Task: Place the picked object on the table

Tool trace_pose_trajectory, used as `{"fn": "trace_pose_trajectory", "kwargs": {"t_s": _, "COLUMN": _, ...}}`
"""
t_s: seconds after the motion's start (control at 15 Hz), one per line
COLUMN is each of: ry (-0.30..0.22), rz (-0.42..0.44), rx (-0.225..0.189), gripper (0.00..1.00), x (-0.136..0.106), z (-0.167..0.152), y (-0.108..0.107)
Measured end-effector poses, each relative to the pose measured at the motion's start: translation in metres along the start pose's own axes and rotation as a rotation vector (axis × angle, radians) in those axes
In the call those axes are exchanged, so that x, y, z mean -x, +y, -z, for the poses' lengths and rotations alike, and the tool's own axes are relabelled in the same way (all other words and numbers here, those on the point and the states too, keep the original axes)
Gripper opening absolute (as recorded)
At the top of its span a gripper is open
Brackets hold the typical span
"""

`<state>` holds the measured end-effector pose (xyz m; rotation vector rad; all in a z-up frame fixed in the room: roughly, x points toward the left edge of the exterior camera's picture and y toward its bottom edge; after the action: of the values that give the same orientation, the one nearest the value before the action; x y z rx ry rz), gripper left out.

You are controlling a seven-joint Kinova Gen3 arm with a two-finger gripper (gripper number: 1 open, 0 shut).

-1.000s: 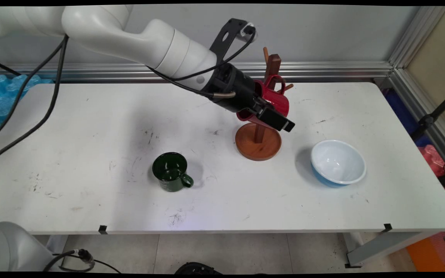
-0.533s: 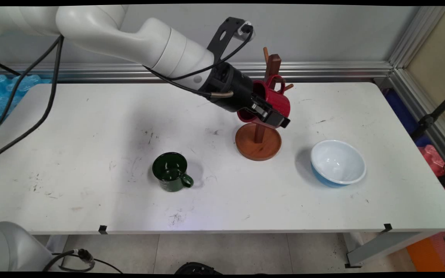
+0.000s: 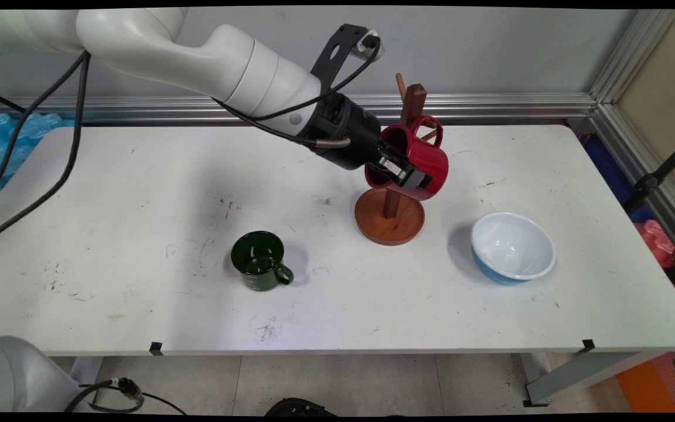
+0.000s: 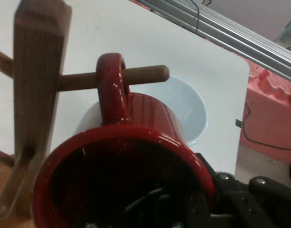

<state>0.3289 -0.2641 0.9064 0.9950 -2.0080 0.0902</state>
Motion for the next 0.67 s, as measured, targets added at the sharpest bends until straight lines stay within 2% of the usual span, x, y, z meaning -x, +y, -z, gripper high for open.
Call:
{"fn": "trace_pose_trajectory", "kwargs": {"t_s": 0.33, "ry": 0.000, "rz": -0.001, "rx": 0.007, "gripper": 0.00, "x": 0.000, "z": 0.003, "y": 0.003}}
{"fn": "trace_pose_trajectory", "kwargs": {"t_s": 0.67, "ry": -0.001, "rz": 0.003, "rx": 0.031, "gripper": 0.00, "x": -0.001, "z": 0.006, "y": 0.014}}
